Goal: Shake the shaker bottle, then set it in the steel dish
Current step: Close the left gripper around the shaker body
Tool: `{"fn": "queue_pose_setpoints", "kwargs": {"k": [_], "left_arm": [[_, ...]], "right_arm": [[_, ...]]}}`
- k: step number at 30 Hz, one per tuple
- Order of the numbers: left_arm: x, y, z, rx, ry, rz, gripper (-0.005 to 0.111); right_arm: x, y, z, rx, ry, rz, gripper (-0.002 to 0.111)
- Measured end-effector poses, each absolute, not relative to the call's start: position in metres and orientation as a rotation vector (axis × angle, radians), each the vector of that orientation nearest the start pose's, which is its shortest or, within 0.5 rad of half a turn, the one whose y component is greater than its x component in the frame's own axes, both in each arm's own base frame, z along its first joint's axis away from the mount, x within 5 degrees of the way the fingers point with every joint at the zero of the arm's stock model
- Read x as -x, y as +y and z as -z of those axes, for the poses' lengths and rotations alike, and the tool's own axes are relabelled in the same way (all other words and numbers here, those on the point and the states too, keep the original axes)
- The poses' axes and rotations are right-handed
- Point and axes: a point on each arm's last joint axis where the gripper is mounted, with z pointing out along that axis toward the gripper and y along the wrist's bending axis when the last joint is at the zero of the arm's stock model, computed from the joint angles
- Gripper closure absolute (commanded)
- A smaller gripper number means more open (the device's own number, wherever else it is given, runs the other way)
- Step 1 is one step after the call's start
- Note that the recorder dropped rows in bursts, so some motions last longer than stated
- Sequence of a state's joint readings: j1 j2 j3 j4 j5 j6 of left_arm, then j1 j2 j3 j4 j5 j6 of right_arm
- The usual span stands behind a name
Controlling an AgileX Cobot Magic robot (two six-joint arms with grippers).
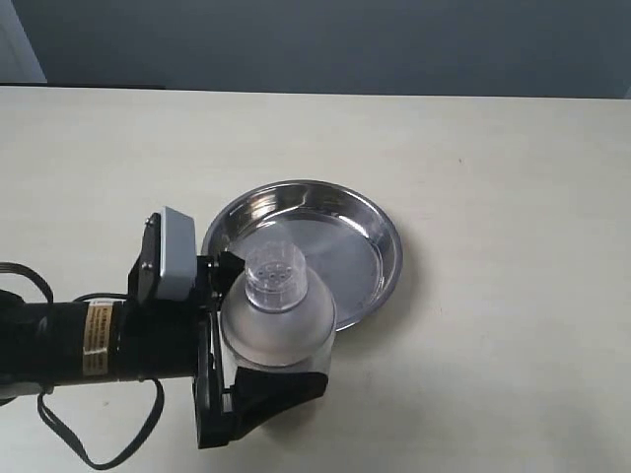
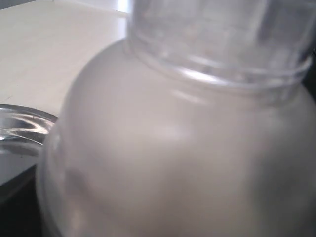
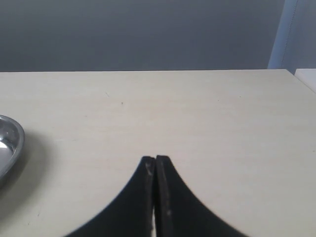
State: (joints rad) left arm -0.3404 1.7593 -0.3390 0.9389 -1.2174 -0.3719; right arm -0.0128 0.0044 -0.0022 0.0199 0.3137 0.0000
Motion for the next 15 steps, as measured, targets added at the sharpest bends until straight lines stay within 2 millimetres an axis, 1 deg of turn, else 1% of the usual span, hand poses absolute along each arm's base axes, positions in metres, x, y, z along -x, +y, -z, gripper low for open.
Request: {"fn": "queue_pose_setpoints", "kwargs": {"k": [6,12,15], "left_arm": [[-0.192,-0.141,-0.134,-0.95,1.638,0.98,0.011],[-0.193,-0.141,-0.121,-0.947,1.692,0.985,0.011],[-0.193,-0.14,-0.118,-0.944,1.704,0.983,0.011]], "right_arm": [[-0.054,0.0,-0.185,-0.024,1.799,-0.01,0.109],[-0.054,0.0,-0.185,-0.024,1.799,-0.01,0.109],[-0.054,0.0,-0.185,-0.024,1.799,-0.01,0.109]]}}
